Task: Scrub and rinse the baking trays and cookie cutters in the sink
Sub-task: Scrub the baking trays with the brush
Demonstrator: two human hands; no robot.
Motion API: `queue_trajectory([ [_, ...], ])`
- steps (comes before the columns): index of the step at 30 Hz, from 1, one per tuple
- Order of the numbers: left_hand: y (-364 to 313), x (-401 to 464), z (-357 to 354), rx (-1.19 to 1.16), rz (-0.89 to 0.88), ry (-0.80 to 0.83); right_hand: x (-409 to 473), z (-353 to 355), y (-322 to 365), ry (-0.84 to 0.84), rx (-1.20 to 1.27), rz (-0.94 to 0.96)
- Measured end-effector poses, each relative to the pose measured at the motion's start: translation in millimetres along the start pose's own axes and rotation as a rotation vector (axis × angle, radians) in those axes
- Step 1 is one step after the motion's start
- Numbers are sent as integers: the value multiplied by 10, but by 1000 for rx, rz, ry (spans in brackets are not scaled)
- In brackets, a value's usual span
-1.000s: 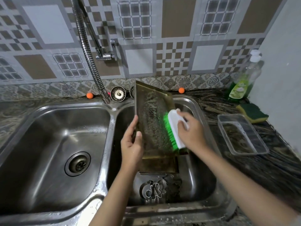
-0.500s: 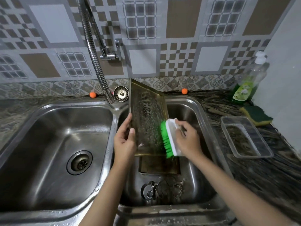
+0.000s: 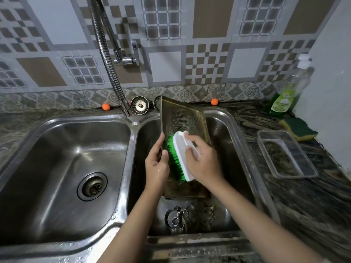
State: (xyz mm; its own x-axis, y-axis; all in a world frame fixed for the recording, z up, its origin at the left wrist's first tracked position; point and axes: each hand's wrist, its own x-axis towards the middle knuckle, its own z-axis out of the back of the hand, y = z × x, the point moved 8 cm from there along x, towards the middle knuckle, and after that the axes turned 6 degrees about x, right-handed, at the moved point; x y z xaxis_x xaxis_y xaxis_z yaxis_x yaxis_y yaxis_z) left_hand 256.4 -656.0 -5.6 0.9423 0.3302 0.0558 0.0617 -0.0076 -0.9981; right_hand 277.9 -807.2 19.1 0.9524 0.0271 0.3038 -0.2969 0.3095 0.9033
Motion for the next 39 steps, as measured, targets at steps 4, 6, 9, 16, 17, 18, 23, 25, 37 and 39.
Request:
queue_trajectory([
  [4, 26, -180, -91, 11, -20, 87, 340, 301, -200, -97, -46, -66],
  [6, 69, -285, -188, 25, -10, 107, 511, 400, -232, -168, -78, -151],
  [9, 122, -290, -234, -17, 35, 75, 357, 197, 1, -108, -81, -143],
  [16, 90, -320, -189, -24, 31, 40, 305, 50, 164, -78, -115, -144],
  [17, 86, -375, -237, -19, 30, 58, 435, 74, 172, -91, -115, -167],
  [18, 72, -408, -260, -18, 36, 61, 506, 72, 205, -87, -110, -175],
  [23, 104, -196, -4, -73, 42, -50, -14, -142, 338, 29, -98, -82],
  [25, 86, -171, 44, -81, 16, -49, -73, -104, 346, 25, -76, -36],
  [37, 168, -137, 259, -44, -36, -38, 595, 1186, 238, -160, 39, -48],
  [39, 181, -91, 329, -65, -28, -78, 530, 1298, 180, -108, -27, -5],
])
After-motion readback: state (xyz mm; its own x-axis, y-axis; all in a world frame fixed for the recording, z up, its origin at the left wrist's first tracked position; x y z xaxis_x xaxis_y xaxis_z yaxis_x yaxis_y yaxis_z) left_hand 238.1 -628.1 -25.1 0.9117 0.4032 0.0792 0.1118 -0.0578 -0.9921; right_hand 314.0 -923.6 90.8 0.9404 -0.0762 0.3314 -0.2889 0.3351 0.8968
